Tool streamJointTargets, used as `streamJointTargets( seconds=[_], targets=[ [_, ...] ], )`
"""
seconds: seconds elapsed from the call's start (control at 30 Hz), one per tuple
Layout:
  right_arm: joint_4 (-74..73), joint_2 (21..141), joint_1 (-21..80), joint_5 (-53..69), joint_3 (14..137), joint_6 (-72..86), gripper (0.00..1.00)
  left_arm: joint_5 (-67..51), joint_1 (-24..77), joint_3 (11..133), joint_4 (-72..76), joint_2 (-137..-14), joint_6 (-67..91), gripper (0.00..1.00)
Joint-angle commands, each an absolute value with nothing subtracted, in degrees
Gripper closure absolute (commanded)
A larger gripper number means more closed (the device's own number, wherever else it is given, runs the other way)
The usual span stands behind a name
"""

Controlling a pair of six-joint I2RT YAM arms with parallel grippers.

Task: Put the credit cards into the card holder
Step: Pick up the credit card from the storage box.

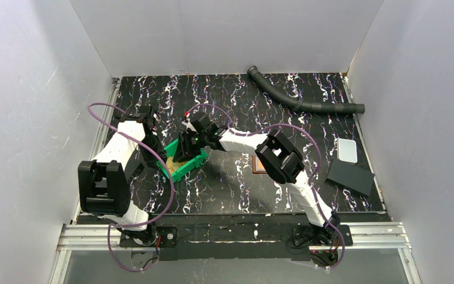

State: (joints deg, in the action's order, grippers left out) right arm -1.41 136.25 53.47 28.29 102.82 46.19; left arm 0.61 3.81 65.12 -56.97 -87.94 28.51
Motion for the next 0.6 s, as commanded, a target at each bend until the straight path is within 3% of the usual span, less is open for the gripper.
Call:
streamJointTargets(
  seconds=[0.0,0.57],
  targets=[
    [-2.6,136.5,53.5,29.2,105.7,45.1,0.54,0.0,3.4,65.1,-57.8,-87.6,28.1,0.73],
    [-1.8,140.7,55.0,32.0,109.2,47.3,0.56,-2.5,3.5,65.7,-57.2,-88.4,28.4,0.74]
  ],
)
